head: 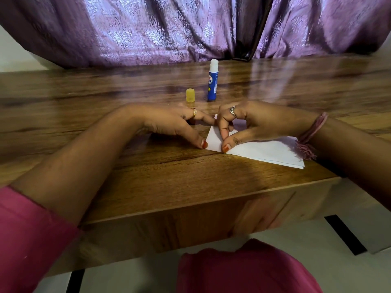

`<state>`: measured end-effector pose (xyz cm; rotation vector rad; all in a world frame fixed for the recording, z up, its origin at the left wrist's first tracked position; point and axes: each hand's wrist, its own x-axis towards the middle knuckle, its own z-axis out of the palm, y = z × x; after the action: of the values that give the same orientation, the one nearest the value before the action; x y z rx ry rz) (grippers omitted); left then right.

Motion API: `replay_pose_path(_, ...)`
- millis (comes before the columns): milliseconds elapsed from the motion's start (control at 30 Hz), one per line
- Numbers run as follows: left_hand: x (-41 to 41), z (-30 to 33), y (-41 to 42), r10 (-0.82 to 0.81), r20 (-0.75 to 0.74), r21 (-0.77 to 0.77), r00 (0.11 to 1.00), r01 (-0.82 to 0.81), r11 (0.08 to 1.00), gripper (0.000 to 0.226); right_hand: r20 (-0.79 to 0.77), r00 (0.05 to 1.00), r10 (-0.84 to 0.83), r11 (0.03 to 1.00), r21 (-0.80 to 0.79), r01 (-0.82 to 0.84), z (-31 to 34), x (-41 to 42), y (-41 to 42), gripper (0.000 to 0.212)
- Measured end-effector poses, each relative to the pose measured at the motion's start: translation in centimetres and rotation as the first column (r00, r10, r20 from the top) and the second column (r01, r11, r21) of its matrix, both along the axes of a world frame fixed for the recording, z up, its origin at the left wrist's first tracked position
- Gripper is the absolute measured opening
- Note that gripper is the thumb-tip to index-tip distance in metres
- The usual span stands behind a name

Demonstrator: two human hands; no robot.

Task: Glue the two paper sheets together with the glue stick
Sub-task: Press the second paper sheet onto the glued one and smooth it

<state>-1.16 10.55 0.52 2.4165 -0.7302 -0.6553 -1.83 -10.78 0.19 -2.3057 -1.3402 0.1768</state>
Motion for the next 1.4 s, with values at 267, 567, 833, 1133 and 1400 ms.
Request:
replay_pose_path(267, -0.3, 0.2, 0.0, 0.005, 0.014, -0.008, 1.000, -0.004, 1.000, 0.068, -0.003, 1.000, -0.025, 1.000, -0.003, 0.025, -0.2, -0.6, -2.6, 0.016)
replay_pose_path(567, -0.4, 0.2, 0.0, 0.029, -0.013, -0.021, 0.999, -0.030, 0.999, 0.067, 0.031, 1.000, 0.001, 0.999, 0.038, -0.002, -0.6, -1.1, -4.5, 0.017)
replay_pose_path(833, -0.5, 0.2, 0.0, 0.033, 0.000, -0.016, 0.999, -0.033, 0.999, 0.062, -0.022, 0.998, -0.063, 0.993, 0.095, 0.065, -1.0, -2.2, -8.1, 0.020)
replay_pose_path(1133, -0.2, 0.0, 0.1, 0.027, -0.017, -0.016, 1.000, -0.027, 1.000, 0.071, -0.072, 0.991, -0.116, 0.980, 0.153, 0.126, -1.4, -3.6, -11.1, 0.019)
replay_pose_path(1400, 0.0, -0.4, 0.7, 0.003, -0.048, -0.081, 0.999, -0.007, 0.997, 0.066, -0.217, 0.966, -0.139, 0.943, 0.270, 0.196, -1.9, -3.2, -12.4, 0.022)
